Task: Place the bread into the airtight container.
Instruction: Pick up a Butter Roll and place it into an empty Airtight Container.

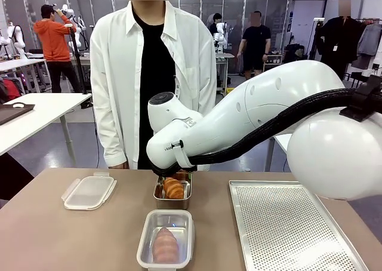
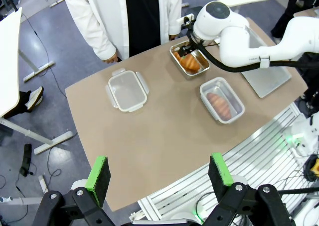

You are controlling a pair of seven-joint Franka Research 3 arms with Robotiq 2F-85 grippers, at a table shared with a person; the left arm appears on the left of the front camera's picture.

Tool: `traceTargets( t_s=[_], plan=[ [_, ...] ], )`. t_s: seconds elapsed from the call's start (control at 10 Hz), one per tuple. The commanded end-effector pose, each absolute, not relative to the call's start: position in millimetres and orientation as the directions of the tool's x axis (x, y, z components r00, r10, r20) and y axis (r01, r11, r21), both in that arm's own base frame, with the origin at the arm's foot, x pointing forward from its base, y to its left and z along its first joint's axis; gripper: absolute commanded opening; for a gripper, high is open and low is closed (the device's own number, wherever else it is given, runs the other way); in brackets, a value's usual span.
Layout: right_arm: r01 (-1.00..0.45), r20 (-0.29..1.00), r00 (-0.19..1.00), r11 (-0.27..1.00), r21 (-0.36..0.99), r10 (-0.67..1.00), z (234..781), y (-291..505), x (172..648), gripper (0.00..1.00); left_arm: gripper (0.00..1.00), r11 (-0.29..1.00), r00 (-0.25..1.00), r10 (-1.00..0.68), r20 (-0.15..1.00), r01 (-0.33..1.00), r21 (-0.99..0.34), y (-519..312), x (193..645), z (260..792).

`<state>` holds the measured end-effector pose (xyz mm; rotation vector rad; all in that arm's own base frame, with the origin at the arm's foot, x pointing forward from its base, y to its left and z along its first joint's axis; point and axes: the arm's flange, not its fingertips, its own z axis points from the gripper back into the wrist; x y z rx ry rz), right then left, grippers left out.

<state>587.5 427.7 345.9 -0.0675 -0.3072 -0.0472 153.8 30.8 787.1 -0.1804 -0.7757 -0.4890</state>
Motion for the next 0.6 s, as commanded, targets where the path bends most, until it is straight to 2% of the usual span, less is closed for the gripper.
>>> traceTargets(
  t_s=[0.0, 0.4, 0.5],
  plan=[
    [0.058, 0.305, 0.952, 0.997, -0.058, -0.038, 346, 428, 588, 1.0, 1.0, 0.868, 0.604, -0.367, 0.708, 0.495, 0.028, 30, 153, 787],
    [0.057, 0.304, 0.952, 0.997, -0.059, -0.036, 346, 428, 587, 1.0, 1.0, 0.868, 0.604, -0.367, 0.708, 0.495, 0.028, 30, 153, 787],
    [0.058, 0.311, 0.949, 0.998, -0.016, -0.05, 374, 417, 589, 1.0, 1.0, 0.868, 0.604, -0.367, 0.708, 0.495, 0.028, 30, 153, 787]
  ],
)
